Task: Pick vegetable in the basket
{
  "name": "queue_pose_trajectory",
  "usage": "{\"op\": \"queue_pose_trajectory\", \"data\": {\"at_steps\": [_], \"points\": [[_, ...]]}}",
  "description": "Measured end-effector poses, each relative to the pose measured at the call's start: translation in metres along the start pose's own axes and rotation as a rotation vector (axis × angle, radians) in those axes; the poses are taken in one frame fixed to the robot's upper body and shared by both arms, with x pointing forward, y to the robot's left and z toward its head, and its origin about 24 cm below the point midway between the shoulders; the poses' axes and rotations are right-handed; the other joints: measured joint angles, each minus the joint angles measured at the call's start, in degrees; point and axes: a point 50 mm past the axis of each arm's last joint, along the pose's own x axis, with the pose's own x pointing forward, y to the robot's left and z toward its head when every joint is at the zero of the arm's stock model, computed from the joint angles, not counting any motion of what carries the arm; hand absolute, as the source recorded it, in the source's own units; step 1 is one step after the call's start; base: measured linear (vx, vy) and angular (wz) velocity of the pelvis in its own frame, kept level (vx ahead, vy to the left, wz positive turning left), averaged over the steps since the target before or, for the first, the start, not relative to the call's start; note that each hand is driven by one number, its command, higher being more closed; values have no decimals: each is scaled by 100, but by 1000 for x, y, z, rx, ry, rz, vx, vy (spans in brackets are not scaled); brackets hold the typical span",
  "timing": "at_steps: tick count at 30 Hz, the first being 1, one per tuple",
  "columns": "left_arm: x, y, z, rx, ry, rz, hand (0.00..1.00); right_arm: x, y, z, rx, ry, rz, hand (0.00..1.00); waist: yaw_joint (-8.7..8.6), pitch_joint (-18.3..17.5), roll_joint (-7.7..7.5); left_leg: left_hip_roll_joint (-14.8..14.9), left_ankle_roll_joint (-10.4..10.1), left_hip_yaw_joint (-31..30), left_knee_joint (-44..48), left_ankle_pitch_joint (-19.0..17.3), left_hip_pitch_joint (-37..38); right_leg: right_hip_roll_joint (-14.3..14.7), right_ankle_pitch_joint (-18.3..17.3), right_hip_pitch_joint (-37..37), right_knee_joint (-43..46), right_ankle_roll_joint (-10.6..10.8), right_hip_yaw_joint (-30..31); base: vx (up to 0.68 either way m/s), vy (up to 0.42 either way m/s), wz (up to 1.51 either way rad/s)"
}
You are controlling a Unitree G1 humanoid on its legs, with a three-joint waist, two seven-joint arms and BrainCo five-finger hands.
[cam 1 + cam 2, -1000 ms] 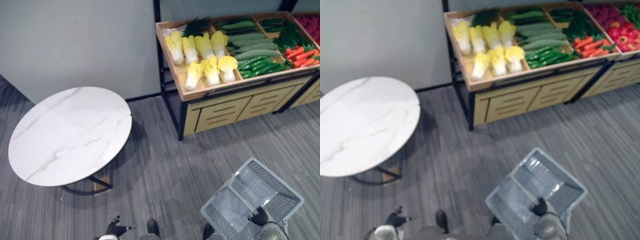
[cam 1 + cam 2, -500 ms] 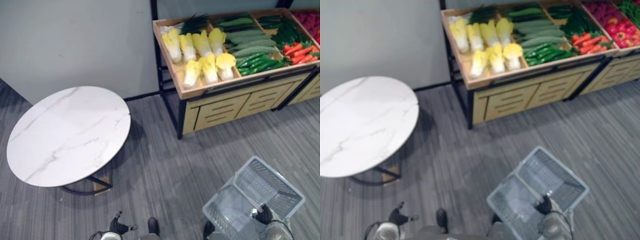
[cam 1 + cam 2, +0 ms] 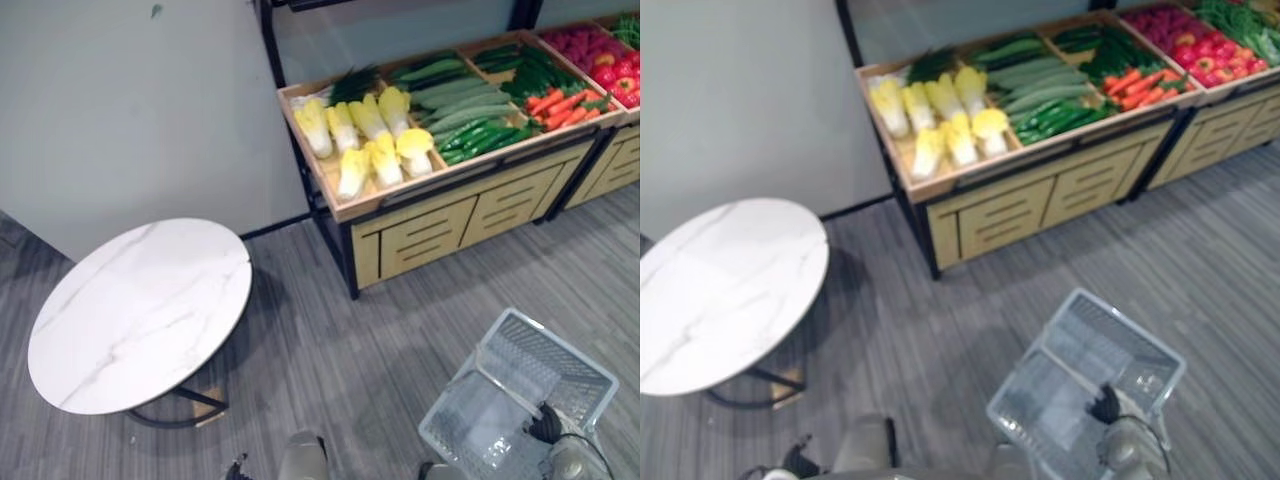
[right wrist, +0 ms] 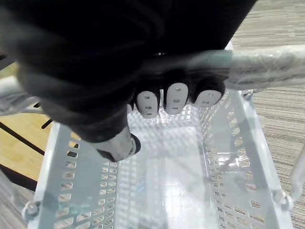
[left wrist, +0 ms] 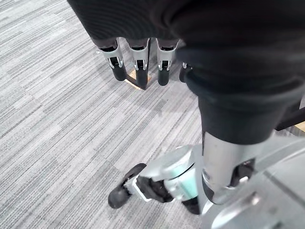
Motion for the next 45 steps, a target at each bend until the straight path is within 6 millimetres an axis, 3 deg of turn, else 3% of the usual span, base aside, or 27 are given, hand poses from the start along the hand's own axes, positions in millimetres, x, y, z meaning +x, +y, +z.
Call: {"op": "queue_pose_trajectory", "data": {"at_steps": [2, 4, 5, 8, 9, 10, 12, 14, 16, 17, 18, 20, 21, 22, 23, 25, 27, 29, 30, 31, 32, 33, 34, 36, 39, 42, 45], "points": [[-1, -7, 2, 2, -6, -18, 0, 0, 2, -3, -3, 22, 10, 100, 67, 16, 23, -174, 9, 70, -600, -424, -118, 30, 12, 90, -130, -55, 52, 81, -43, -19], [-3, -9, -3, 8, 3, -24, 0, 2, 2, -1, -3, 22, 11, 100, 80, 25, 79, -230, -26, 115, -1804, -430, -1, 133, 11, 171, -260, -59, 82, 142, 33, -30], [-4, -10, -6, 10, 10, -27, 0, 3, 0, 1, -1, 16, 6, 100, 83, 29, 134, -241, -22, 158, -2772, -398, 175, 202, 4, 203, -298, -52, 109, 160, 75, -26], [-6, -11, -9, 20, 16, -29, 0, 3, 1, 0, -24, 21, 8, 100, 81, 30, 312, -321, 6, 57, -4287, -294, 519, 345, -115, 438, -411, 148, 170, 298, 189, -24], [-5, -9, -9, 27, 17, -22, 0, 3, 4, 2, -29, 21, 15, 100, 125, 28, 349, -358, 52, 19, -4285, 146, 625, 331, -214, 552, -424, 242, 295, 353, 237, -28], [-4, -6, -8, 29, 13, -13, 0, 2, 6, 4, -34, 14, 23, 100, 150, 51, 279, -421, 97, 57, -4179, 202, 642, 266, -226, 635, -469, 233, 331, 340, 216, -32], [-2, 1, -6, 34, 5, 10, 0, 1, 15, 11, -41, -15, 49, 100, 158, 35, -47, -737, 323, 149, -3675, -73, 500, -40, -145, 723, -562, 343, 460, 355, 217, -9], [0, 2, -3, 34, -3, 14, 0, 1, 17, 12, -37, -17, 52, 100, 163, 14, -187, -938, 482, 241, -3448, -261, 491, -255, -44, 709, -470, 509, 614, 321, 212, -1], [1, 4, 1, 34, -10, 17, 0, 2, 16, 13, -34, -15, 50, 100, 182, -9, -217, -1062, 591, 347, -3327, -508, 532, -408, 28, 553, -62, 629, 790, 293, 200, -9], [1, 5, 1, 33, -12, 20, 0, 2, 16, 14, -33, -17, 47, 100, 213, -44, -218, -1146, 661, 387, -3318, -629, 579, -482, 60, 221, 605, 688, 961, 305, 228, -3], [1, 6, 1, 36, -14, 23, 0, 3, 16, 17, -30, -21, 45, 100, 194, -38, -234, -1218, 715, 402, -3328, -746, 678, -559, 239, -197, 1540, 836, 1102, 299, 221, 8], [2, 8, 1, 42, -13, 26, 0, 3, 18, 19, -26, -25, 51, 100, 182, -14, -306, -1348, 794, 377, -3368, -876, 922, -670, 819, -662, 2646, 810, 1171, 294, 150, 26], [0, 8, -5, 61, -1, 21, 0, 1, 26, 22, -14, -27, 69, 100, 126, 2, -348, -1417, 913, 257, -3461, -1045, 1312, -697, 1755, -865, 3432, 782, 1247, 349, 103, 34], [-1, 10, -9, 75, 5, 23, 0, -1, 32, 24, -4, -33, 82, 100, 85, 10, -355, -1425, 1014, 162, -3490, -1163, 1514, -645, 1922, -1000, 3902, 792, 1256, 350, 77, 35], [-1, 12, -11, 83, 8, 26, 0, -1, 34, 28, 5, -40, 86, 100, 71, 25, -332, -1412, 1050, 116, -3479, -1224, 1608, -606, 1643, -1157, 4263, 666, 1256, 322, 18, 31], [2, 16, -5, 96, -13, 36, 0, 1, 33, 34, -7, -61, 82, 100, 58, 81, -365, -1358, 1098, -56, -3571, -1315, 2077, -462, 591, -1629, 4571, 307, 776, 335, -7, 37], [3, 17, 0, 93, -27, 41, 0, 2, 32, 36, -8, -70, 74, 100, 21, 122, -306, -1274, 1111, -227, -3688, -1329, 2328, -354, 354, -1751, 3843, 158, 406, 230, -66, 50], [4, 20, 5, 67, -39, 58, 0, 3, 30, 38, -9, -76, 68, 100, -44, 133, -312, -1145, 1030, -419, -3746, -1375, 2499, -125, 426, -1787, 1808, 223, 316, 396, -212, 74], [4, 20, 6, 62, -40, 61, 0, 3, 30, 38, -8, -76, 66, 100, -70, 123, -338, -1123, 939, -479, -3745, -1432, 2519, -99, 501, -1749, 1279, 290, 360, 322, -225, 77], [4, 22, 4, 58, -34, 67, 0, 3, 31, 38, -5, -74, 70, 100, -79, 101, -469, -1125, 734, -561, -3729, -1568, 2568, -141, 910, -1708, 352, 324, 490, 354, -332, 70], [4, 26, -1, 57, -22, 78, 0, 2, 35, 41, 9, -71, 77, 100, -75, 102, -694, -1181, 511, -649, -3628, -1804, 2629, -245, 1456, -1615, -358, 317, 607, 349, -369, 65], [3, 28, -6, 59, -8, 82, 0, 1, 38, 42, 18, -69, 82, 100, -65, 125, -832, -1224, 376, -684, -3516, -1961, 2674, -320, 1971, -1573, -469, 298, 612, 342, -392, 31], [2, 20, -7, 37, 12, 65, 0, 4, 34, 44, 23, -63, 69, 100, -2, 180, -643, -1039, 291, -755, -3331, -2146, 2689, -100, 1973, -1541, -310, 214, 486, 225, -276, 4], [0, 10, -7, 24, 15, 39, 0, 6, 25, 40, 40, -48, 35, 100, 28, 162, -364, -590, 201, -764, -3357, -2213, 2740, 281, 1536, -1526, -116, 8, 286, 300, -306, -1], [0, 9, -6, 39, 11, 37, 0, 8, 15, 28, 77, 15, -11, 100, 11, 143, -306, -381, 107, -728, -3482, -2116, 2957, 424, 1084, -1619, 375, -111, 188, 237, -196, 2], [0, 7, -9, 9, 31, 41, 0, 6, 13, 20, 103, 49, -29, 100, -13, 137, -305, -352, -40, -710, -3100, -1996, 2848, 443, 963, -1555, 410, -186, 120, 147, -109, -5], [-4, -2, -14, -46, 60, 49, 0, -6, 23, -9, 152, 157, -10, 100, -48, 75, -203, -350, -439, -779, -1521, -1678, 2210, 492, 954, -1154, 77, -201, 69, 151, -71, 2]]}}
